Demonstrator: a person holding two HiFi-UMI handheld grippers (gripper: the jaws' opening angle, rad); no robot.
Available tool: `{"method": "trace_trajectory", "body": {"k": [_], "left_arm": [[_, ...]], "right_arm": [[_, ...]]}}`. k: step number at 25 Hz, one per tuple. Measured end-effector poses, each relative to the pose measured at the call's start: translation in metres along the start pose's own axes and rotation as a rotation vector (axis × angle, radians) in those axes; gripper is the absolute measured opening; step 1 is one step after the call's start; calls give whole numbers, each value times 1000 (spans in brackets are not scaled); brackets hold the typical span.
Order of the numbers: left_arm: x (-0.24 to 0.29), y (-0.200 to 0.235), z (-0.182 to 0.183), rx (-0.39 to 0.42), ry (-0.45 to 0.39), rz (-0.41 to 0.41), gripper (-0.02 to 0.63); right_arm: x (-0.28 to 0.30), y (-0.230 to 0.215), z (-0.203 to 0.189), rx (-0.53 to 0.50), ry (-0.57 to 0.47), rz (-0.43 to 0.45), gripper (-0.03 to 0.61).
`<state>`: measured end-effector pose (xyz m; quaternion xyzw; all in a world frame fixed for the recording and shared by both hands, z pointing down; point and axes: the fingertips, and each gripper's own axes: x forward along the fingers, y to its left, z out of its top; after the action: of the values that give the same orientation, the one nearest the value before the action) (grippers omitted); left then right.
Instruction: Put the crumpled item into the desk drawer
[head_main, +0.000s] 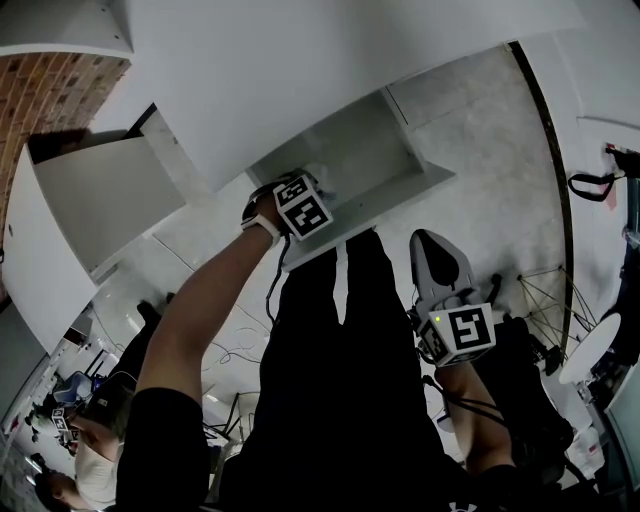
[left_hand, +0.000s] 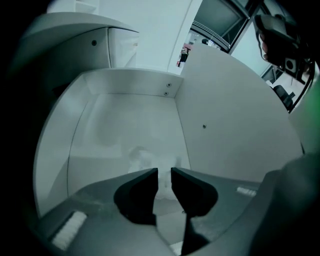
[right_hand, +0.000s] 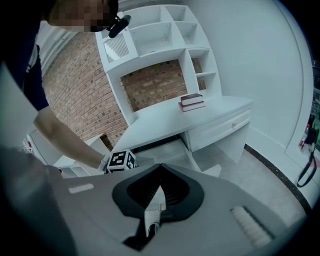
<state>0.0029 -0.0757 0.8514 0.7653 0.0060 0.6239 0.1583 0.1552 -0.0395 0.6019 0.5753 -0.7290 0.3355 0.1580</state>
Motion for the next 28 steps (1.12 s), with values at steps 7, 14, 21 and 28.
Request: {"method": "trace_trajectory", "body": {"k": [7,14,21,28], "left_arm": [[-26,3,6,-85,-84,20,107],[-116,0,15,-245,-335,63,107],[-270,7,19,-356,-656,226,107],[-432,-15,37,-282,-943,487,107]], "right_arm": [[3,7,8,-10,-25,29,3],[5,30,39,-92,-60,80,3],[1,63,94,-193,-155,131,3],[-24,89,167,-295,-284,168,3]]}}
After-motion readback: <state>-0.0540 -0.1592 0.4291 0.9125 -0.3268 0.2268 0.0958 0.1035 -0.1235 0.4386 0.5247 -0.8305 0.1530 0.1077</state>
